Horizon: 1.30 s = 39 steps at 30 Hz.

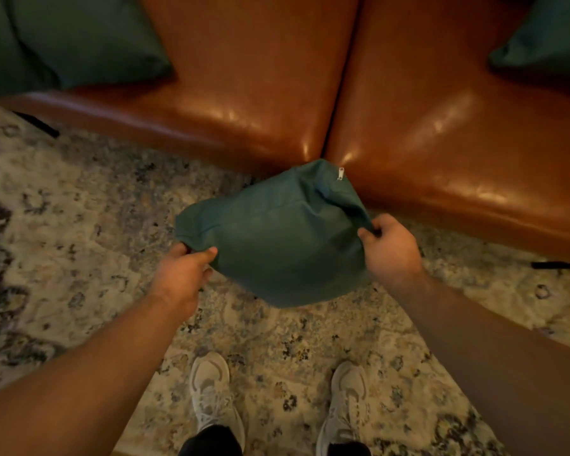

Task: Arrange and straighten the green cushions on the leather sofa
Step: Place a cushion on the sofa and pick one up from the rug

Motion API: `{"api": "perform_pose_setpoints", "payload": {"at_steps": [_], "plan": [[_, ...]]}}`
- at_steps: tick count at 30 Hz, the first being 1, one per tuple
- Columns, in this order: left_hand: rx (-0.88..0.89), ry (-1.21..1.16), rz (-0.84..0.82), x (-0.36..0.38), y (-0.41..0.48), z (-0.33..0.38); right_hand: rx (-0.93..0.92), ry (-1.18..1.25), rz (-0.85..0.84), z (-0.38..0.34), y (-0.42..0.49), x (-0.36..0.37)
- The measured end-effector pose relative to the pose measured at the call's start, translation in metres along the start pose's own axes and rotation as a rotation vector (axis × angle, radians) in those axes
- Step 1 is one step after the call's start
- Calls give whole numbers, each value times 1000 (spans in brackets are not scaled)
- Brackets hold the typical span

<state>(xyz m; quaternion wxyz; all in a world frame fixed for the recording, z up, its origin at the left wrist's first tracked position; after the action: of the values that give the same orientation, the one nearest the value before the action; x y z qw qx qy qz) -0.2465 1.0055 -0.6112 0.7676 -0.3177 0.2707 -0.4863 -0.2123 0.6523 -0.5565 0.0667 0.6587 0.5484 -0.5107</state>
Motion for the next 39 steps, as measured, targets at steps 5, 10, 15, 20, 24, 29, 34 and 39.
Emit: {"api": "perform_pose_setpoints", "payload": {"at_steps": [5, 10, 15, 20, 24, 29, 34, 39], "plan": [[180, 33, -35, -12, -63, 94, 18, 55, 73, -43, -55, -73], [393, 152, -226, -16, -143, 216, 61, 148, 138, -108, -107, -162], [573, 349, -457, 4, -225, 340, 49, 277, 246, -174, -145, -248], [758, 458, -386, 39, -269, 438, 10, 361, 306, -218, -140, -317], [818, 492, -370, 82, -272, 488, -10, 402, 319, -236, -110, -359], [852, 528, -339, 143, -256, 534, -20, 435, 277, -252, -51, -401], [858, 526, -270, 205, -222, 565, -13, 439, 261, -266, 15, -426], [805, 513, -193, 250, -169, 579, 57, 446, 258, -274, 88, -434]]}}
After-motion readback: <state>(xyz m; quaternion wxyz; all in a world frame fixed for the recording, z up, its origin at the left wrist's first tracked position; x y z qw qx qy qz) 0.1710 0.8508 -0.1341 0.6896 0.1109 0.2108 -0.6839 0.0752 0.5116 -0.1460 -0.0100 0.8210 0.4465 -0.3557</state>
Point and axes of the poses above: each hand's wrist, its own y-axis towards the middle knuckle, its own x-axis out of the palm, z = x × y, the point moved 4 cm from there along y, towards the middle knuckle, and after that the axes turned 4 degrees about z, right-handed, at the moved point
